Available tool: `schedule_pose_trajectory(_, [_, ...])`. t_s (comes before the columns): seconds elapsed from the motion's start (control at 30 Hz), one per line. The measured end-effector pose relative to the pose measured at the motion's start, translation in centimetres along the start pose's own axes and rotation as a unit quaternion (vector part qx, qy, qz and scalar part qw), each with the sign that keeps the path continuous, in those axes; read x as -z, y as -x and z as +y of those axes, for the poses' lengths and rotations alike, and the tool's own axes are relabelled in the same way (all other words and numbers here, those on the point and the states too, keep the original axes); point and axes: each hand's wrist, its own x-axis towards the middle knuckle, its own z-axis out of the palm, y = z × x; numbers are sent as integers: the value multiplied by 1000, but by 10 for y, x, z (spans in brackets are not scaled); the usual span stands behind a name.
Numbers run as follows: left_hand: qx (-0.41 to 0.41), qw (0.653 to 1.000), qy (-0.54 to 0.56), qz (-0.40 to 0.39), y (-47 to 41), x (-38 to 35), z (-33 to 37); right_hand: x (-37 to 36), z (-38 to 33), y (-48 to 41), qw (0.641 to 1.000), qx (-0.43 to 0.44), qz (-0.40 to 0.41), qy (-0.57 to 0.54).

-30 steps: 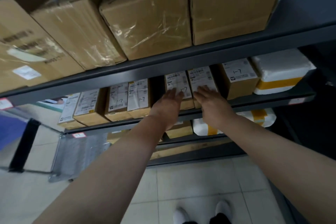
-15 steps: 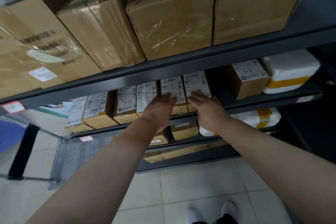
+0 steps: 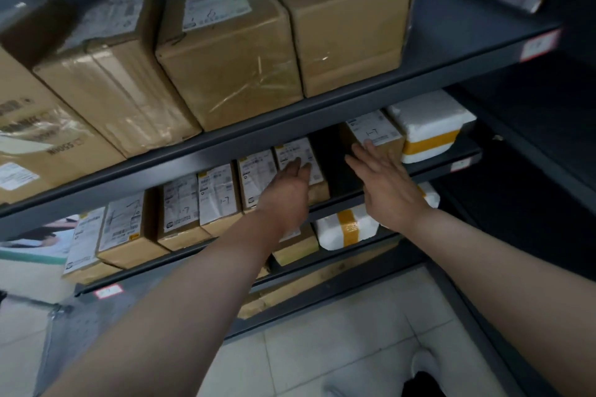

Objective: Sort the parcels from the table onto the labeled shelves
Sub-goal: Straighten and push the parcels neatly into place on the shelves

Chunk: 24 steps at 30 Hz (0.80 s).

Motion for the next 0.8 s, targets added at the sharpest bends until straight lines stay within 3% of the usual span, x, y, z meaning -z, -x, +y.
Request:
schedule_pose_trajectory(0.33, [-34,999,7,-18,-74,4,108,49,112,13,990,-113,-45,69])
schedule_pose_trajectory(0.6, [49,996,14,-66,-101,-5,125,56,148,-21,991,-109,-79,10])
schedule_pose_trajectory(0.8, [61,997,28,-38,-96,-10,117,49,150,-37,992,-93,-81,-32])
